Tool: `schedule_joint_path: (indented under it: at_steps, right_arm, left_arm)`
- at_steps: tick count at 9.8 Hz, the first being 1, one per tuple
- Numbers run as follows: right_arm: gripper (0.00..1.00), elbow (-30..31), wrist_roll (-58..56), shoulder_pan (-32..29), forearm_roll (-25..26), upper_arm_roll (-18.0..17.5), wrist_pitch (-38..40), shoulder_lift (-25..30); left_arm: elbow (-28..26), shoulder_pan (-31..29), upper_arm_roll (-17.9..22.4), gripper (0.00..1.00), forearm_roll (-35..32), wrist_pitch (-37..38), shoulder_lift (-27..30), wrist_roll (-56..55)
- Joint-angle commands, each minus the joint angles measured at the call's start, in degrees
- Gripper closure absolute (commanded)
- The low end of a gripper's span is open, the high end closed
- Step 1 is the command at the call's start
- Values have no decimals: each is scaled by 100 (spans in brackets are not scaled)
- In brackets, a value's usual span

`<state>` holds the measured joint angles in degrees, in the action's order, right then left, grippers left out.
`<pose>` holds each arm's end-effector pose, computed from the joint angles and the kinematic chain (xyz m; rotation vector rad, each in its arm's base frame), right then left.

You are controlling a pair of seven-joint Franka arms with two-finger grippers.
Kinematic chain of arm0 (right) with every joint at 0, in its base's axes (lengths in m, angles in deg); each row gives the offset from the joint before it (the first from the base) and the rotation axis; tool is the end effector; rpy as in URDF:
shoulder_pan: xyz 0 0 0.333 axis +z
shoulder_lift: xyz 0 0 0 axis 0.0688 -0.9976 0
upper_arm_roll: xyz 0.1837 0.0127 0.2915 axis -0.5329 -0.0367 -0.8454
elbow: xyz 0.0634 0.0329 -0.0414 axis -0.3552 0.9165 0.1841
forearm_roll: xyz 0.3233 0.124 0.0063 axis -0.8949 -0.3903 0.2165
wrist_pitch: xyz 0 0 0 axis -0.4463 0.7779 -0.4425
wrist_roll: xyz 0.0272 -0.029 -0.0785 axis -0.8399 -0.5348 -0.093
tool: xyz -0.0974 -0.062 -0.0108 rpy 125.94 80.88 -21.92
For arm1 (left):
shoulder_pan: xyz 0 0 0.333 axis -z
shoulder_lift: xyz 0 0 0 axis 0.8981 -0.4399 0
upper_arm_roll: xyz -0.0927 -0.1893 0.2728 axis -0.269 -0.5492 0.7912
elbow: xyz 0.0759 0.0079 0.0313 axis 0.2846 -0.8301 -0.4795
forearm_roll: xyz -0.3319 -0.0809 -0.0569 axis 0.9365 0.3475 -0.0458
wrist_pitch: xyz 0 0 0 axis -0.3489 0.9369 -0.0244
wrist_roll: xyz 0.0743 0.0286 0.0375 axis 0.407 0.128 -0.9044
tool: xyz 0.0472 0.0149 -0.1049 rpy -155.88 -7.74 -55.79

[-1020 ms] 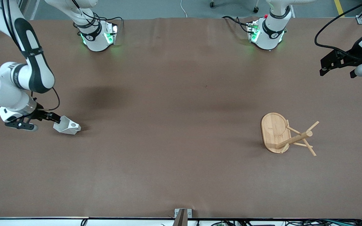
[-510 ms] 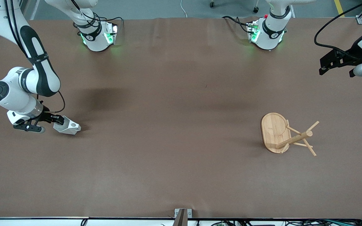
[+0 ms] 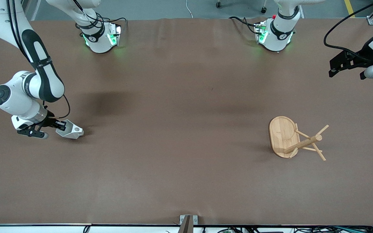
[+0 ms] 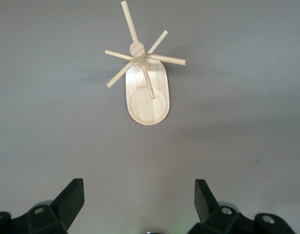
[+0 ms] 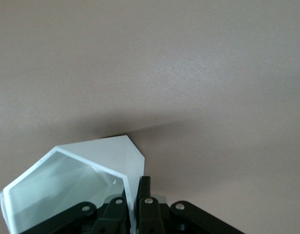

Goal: Hang cup on rack

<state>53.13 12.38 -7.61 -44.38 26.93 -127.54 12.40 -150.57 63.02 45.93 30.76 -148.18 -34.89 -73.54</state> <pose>0.5390 -0.0985 0.2898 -3.1146 0.2408 -0.0763 0.4814 -0.0436 0.6683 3.1305 -0.1692 -0.0105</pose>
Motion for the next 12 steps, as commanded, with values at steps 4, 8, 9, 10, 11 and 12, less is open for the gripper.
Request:
schedule_joint_path:
  at_steps: [4,8,9,10,11,12]
  right_arm:
    - [100,-1017,-861,24,-99,-1,2213,406]
    - [100,-2279,-974,393,-1079,-472,4436,371]
    - [100,-2279,-1045,402,-1667,-771,4655,362]
    - [100,-2279,-1055,411,-2360,-1061,4927,354]
    - [100,-2279,-1055,446,-2802,-1290,5086,345]
    - [100,-2279,-1055,455,-3259,-1580,5123,353]
  left_arm:
    - [8,184,-54,0,704,60,-421,42]
    - [-1,1184,-220,0,1310,-580,-509,42]
    - [17,1483,-229,0,1521,-765,-623,86]
    - [25,1729,-290,0,1732,-1054,-763,399]
    - [78,1923,-378,0,2004,-1422,-878,698]
    - [70,2108,-553,0,2068,-1869,-966,875]
